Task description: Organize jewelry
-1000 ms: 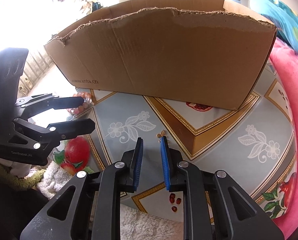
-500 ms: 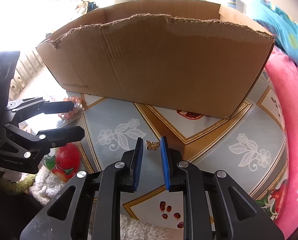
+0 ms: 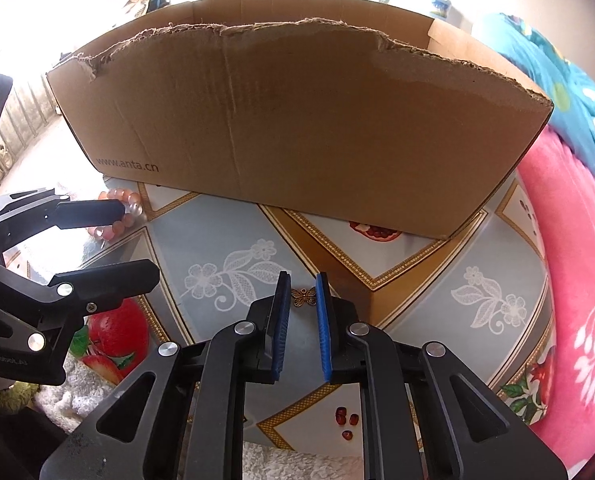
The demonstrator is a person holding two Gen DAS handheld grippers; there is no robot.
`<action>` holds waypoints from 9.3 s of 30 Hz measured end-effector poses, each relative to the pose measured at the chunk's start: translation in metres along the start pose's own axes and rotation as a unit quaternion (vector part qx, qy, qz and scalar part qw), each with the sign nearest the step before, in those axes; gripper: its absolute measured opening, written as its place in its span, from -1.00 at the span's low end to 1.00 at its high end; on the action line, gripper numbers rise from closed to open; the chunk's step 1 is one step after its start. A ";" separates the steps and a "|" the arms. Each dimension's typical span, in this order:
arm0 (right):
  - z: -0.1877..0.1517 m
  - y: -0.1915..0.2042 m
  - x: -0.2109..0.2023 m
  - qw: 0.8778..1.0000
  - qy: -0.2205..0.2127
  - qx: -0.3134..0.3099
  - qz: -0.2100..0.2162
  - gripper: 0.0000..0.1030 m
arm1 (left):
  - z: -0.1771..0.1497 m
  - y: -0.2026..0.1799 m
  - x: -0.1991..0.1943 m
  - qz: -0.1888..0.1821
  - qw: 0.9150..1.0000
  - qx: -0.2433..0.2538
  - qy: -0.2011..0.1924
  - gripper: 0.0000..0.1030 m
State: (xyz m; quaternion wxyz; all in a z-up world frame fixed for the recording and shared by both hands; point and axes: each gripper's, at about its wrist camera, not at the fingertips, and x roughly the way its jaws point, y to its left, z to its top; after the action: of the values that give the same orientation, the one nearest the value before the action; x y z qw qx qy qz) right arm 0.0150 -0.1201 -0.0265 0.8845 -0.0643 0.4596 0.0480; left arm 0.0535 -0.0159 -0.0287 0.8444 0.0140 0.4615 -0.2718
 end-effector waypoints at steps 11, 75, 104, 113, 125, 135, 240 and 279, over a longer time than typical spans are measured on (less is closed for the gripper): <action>0.001 -0.012 0.002 0.998 0.003 0.052 0.044 -0.81 | 0.000 0.001 0.000 0.000 1.000 0.000 0.000 0.38; 0.071 -0.164 -0.098 0.910 -0.165 0.215 0.315 -0.81 | 0.078 0.000 -0.152 -0.218 0.962 -0.025 -0.162 -0.83; 0.147 -0.143 0.003 0.984 0.043 -0.062 0.164 -0.75 | 0.199 0.043 0.004 -0.076 0.996 -0.039 0.020 -0.83; 0.135 -0.211 -0.057 0.974 -0.068 0.088 0.197 -0.64 | 0.200 0.020 0.016 -0.103 0.993 -0.019 0.052 -0.83; 0.116 -0.215 -0.060 0.971 -0.075 0.125 0.187 -0.58 | 0.184 0.009 0.040 -0.082 0.990 -0.004 0.118 -0.49; 0.104 -0.220 -0.066 0.967 -0.093 0.166 0.171 -0.38 | 0.178 0.033 -0.044 -0.030 0.999 -0.030 -0.018 -0.24; 0.044 -0.193 -0.061 0.959 -0.042 0.233 0.157 0.06 | 0.061 0.043 -0.072 0.076 0.981 -0.175 0.019 0.49; -0.034 -0.139 -0.152 0.944 -0.259 0.205 -0.019 0.61 | 0.005 0.000 -0.151 0.139 0.965 -0.129 -0.181 0.89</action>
State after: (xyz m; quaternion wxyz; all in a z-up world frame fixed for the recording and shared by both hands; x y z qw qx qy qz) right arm -0.0791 -0.2666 0.0882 0.9678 0.1240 0.2135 -0.0487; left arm -0.0068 0.0505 0.0932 0.9380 -0.0802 0.3258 -0.0875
